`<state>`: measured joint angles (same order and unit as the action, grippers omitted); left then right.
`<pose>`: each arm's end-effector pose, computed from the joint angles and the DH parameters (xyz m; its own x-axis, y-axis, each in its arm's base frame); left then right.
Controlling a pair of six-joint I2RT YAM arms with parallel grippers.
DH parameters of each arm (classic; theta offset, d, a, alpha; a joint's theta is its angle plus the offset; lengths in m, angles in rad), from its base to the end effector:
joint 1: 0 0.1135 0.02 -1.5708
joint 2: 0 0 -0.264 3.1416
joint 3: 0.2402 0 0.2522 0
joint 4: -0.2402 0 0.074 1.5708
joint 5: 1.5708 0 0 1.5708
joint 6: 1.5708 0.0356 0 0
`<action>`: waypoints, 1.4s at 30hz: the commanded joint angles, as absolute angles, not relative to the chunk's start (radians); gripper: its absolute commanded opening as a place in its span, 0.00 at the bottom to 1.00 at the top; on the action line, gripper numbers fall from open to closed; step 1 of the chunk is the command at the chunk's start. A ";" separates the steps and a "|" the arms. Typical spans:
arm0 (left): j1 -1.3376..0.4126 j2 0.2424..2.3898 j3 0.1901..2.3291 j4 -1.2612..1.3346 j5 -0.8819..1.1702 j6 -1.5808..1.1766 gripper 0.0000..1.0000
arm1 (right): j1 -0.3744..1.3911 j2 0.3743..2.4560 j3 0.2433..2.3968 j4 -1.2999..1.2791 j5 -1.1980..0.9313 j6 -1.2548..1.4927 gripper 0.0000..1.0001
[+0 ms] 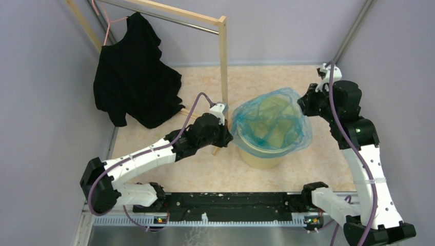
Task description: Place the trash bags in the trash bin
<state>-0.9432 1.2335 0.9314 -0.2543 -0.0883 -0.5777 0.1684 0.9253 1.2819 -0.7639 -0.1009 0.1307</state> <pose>0.1654 -0.2226 0.2892 -0.6761 0.0056 -0.7368 0.4693 0.7742 -0.4247 0.1672 0.0321 0.4228 -0.4208 0.0600 -0.9052 -0.2048 0.9658 0.1592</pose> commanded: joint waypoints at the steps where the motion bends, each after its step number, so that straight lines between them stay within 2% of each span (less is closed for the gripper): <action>1: -0.939 1.233 0.934 -0.207 -0.074 -0.589 0.00 | 0.166 0.973 1.227 -0.651 -0.070 0.132 0.01; 6: -0.939 1.238 0.930 -0.204 -0.066 -0.605 0.00 | 0.161 1.029 1.180 -0.476 -0.027 0.116 0.01; 14: -0.939 1.253 0.943 -0.199 -0.062 -0.608 0.00 | 0.065 1.117 1.114 -0.358 -0.167 0.178 0.02; 21: -0.939 1.260 0.948 -0.200 -0.061 -0.603 0.00 | 0.027 1.167 1.041 -0.326 -0.291 0.246 0.03; 27: -0.939 1.276 0.949 -0.177 -0.043 -0.601 0.00 | 0.026 1.203 1.044 -0.391 -0.366 0.306 0.10; 30: -0.940 1.304 0.960 -0.154 -0.007 -0.608 0.00 | 0.026 1.186 1.068 -0.459 -0.331 0.307 0.19; 33: -0.951 1.332 0.980 -0.145 0.063 -0.619 0.00 | 0.025 1.148 1.117 -0.548 -0.233 0.285 0.36; 39: -1.034 1.360 1.001 -0.135 0.024 -0.622 0.00 | 0.026 1.094 1.195 -0.672 -0.084 0.238 0.60; 42: -1.059 1.380 1.005 -0.122 0.035 -0.635 0.00 | 0.026 1.094 1.227 -0.723 -0.043 0.215 0.68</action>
